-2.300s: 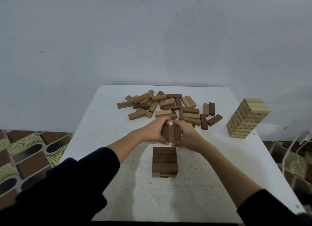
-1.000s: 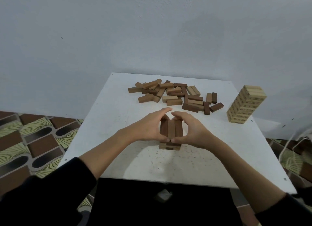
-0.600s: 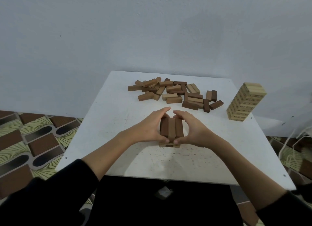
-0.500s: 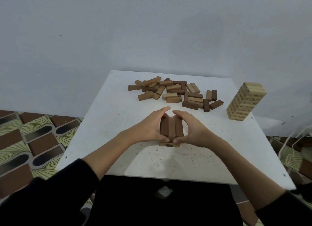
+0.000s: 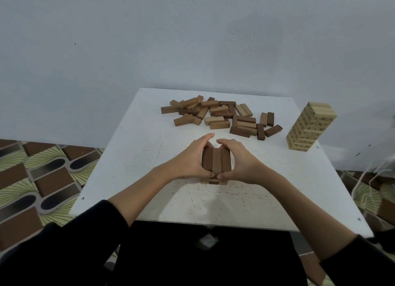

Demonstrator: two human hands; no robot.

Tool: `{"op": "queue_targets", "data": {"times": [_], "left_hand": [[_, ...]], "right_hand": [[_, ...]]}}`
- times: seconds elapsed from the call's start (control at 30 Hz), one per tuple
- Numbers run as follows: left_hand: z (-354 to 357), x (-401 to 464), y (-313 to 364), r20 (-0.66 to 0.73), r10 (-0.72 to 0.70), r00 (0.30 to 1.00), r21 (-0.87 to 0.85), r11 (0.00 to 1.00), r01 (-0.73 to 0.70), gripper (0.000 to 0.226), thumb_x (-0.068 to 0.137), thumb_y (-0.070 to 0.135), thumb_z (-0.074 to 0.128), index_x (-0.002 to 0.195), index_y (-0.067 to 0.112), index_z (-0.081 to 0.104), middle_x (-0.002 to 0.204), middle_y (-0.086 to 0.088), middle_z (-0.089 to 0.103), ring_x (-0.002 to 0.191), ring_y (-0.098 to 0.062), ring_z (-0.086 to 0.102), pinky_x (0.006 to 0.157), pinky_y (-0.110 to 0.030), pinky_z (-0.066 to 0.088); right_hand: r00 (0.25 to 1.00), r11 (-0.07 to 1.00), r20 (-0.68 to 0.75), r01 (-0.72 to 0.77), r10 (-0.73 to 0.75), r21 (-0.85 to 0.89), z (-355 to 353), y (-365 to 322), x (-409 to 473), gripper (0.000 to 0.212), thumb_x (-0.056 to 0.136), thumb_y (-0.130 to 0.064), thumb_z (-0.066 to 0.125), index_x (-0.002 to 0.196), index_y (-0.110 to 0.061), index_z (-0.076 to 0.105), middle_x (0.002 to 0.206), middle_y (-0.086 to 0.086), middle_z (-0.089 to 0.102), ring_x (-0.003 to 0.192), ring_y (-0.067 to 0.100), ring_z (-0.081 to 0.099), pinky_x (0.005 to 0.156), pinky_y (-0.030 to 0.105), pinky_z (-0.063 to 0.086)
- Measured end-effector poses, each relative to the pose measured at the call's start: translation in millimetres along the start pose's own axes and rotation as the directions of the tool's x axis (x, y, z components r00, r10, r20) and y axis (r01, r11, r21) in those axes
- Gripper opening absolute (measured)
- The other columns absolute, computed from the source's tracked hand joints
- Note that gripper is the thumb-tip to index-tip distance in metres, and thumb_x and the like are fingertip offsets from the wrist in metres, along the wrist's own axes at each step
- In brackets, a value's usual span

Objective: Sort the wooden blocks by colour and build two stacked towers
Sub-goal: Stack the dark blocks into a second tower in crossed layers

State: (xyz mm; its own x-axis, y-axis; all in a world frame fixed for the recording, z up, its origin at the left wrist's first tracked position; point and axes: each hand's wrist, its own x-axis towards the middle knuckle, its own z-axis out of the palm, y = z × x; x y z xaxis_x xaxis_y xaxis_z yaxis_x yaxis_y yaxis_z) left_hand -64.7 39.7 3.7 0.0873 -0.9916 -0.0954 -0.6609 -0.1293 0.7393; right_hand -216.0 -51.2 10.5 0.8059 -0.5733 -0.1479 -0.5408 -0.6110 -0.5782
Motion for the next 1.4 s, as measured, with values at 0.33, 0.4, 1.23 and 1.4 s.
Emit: {"op": "queue_targets", "data": {"times": [0.33,0.4,1.23,1.4], "left_hand": [[0.4,-4.3,-2.3,-0.003,-0.003,1.000,-0.073,0.997,0.003,0.113,0.067,0.025,0.085,0.150,0.024,0.008,0.147,0.004,0.031,0.128,-0.005,0.030,0.102,-0.022,0.027],[-0.4,-9.9,-3.2,0.007,-0.021,1.000,-0.167,0.986,0.022,0.122,0.060,0.049,0.084,0.150,0.028,0.004,0.155,0.009,0.017,0.137,-0.004,0.019,0.108,-0.024,0.021],[35.6,-20.8,11.3,0.026,-0.158,0.987,-0.779,0.616,0.119,0.064,0.097,0.052,-0.002,0.140,0.023,0.034,0.111,0.021,0.052,0.089,0.014,0.055,0.076,-0.004,0.043],[35.8,-22.5,12.3,0.030,-0.142,0.989,-0.794,0.597,0.110,0.056,0.097,0.053,-0.001,0.112,0.035,0.049,0.115,0.016,0.056,0.093,0.013,0.060,0.073,-0.009,0.050]], "right_hand": [[0.999,0.996,0.046,-0.026,0.022,0.083,-3.0,4.2,-1.0,0.120,0.058,-0.035,0.088,0.147,-0.029,0.008,0.145,-0.003,0.023,0.133,0.016,0.025,0.106,0.033,0.027],[0.999,0.980,0.023,-0.042,0.038,0.197,-5.8,8.8,-5.0,0.129,0.052,-0.046,0.088,0.147,-0.032,0.003,0.151,-0.005,0.016,0.138,0.016,0.019,0.110,0.036,0.024],[0.962,0.526,-0.080,-0.073,0.263,0.847,44.0,-3.5,-10.8,0.057,0.096,-0.057,0.008,0.105,-0.024,0.054,0.102,-0.004,0.060,0.098,0.006,0.057,0.093,0.023,0.043],[0.966,0.520,-0.058,-0.085,0.252,0.850,43.9,-7.9,-11.6,0.055,0.096,-0.058,0.010,0.099,-0.028,0.056,0.104,-0.001,0.060,0.100,0.009,0.058,0.080,0.019,0.044]]}}
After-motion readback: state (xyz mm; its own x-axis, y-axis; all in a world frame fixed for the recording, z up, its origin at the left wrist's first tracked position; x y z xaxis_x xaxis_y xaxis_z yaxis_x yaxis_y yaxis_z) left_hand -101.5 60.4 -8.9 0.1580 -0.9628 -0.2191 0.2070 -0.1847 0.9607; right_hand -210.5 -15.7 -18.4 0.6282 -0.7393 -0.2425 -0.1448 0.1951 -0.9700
